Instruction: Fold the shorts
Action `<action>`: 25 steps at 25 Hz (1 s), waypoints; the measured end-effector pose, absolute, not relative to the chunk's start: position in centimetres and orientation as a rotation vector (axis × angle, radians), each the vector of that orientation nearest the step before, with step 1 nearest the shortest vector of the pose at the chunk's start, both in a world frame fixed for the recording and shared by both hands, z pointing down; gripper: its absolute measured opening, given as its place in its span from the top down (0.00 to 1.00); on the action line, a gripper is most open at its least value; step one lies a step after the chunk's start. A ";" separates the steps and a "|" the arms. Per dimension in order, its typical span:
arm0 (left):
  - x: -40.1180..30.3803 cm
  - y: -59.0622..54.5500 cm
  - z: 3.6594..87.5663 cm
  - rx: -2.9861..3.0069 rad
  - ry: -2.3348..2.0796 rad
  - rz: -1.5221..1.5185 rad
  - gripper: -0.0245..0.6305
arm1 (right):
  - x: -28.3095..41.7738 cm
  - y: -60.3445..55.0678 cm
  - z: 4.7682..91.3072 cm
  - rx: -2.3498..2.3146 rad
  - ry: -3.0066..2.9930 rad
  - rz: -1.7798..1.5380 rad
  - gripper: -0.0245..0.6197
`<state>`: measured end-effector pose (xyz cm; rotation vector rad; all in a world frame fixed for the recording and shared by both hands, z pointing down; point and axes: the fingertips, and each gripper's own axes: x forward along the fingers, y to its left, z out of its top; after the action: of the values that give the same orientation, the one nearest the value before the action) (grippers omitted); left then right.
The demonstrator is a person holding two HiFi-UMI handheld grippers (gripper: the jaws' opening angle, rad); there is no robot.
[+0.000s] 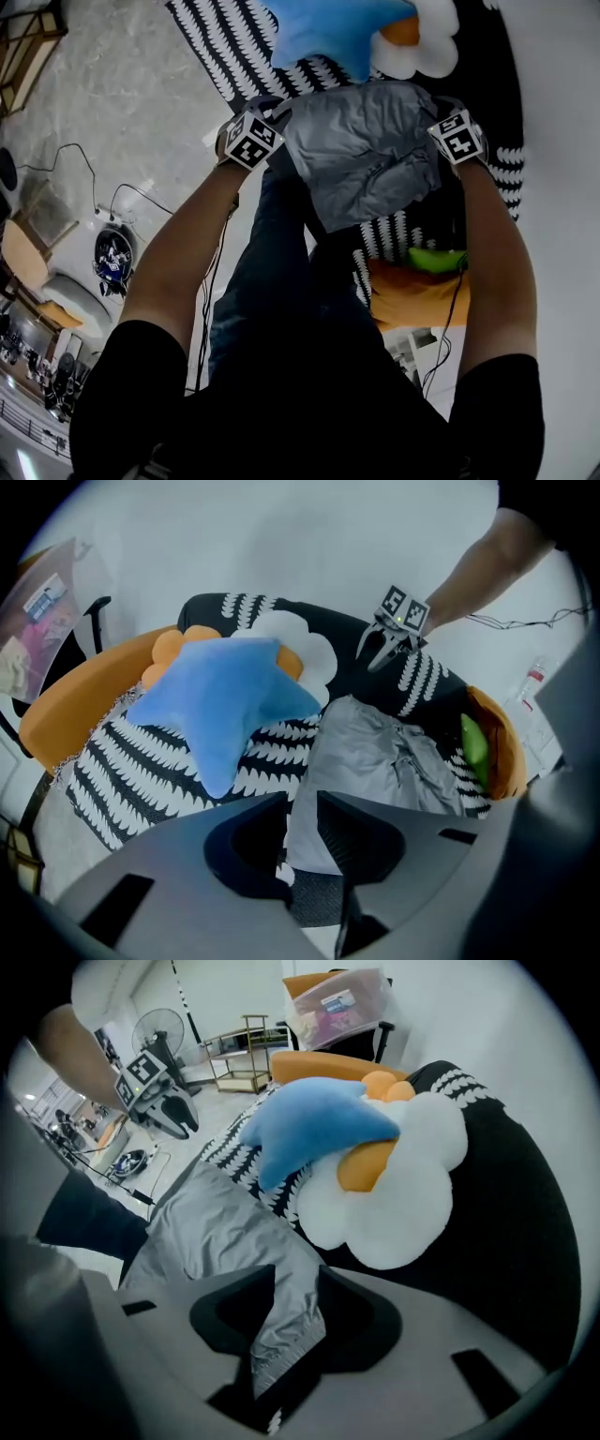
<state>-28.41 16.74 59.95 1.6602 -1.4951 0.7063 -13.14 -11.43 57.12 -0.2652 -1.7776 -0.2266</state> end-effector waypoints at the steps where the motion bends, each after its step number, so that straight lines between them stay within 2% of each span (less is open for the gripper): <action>1: -28.6 16.9 60.6 1.659 -1.496 0.718 0.78 | -13.2 -11.9 57.8 -0.268 -1.761 -0.244 0.72; 9: -29.1 17.2 65.6 1.668 -1.392 0.828 0.74 | -15.1 -13.7 62.4 -0.328 -1.619 -0.389 0.72; 16: -28.7 16.8 67.9 1.726 -1.326 0.912 0.71 | -15.2 -14.8 66.0 -0.346 -1.591 -0.402 0.67; 20: -27.8 17.7 69.7 1.695 -1.267 0.996 0.71 | -13.7 -14.1 68.2 -0.451 -1.533 -0.479 0.67; 25: -28.6 17.1 69.8 1.661 -1.297 0.987 0.77 | -13.5 -14.6 68.9 -0.492 -1.438 -0.578 0.67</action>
<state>-28.56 17.14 69.83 1.6614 -1.2969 0.9871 -13.50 -14.56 68.88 -0.4922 -1.4376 -0.5784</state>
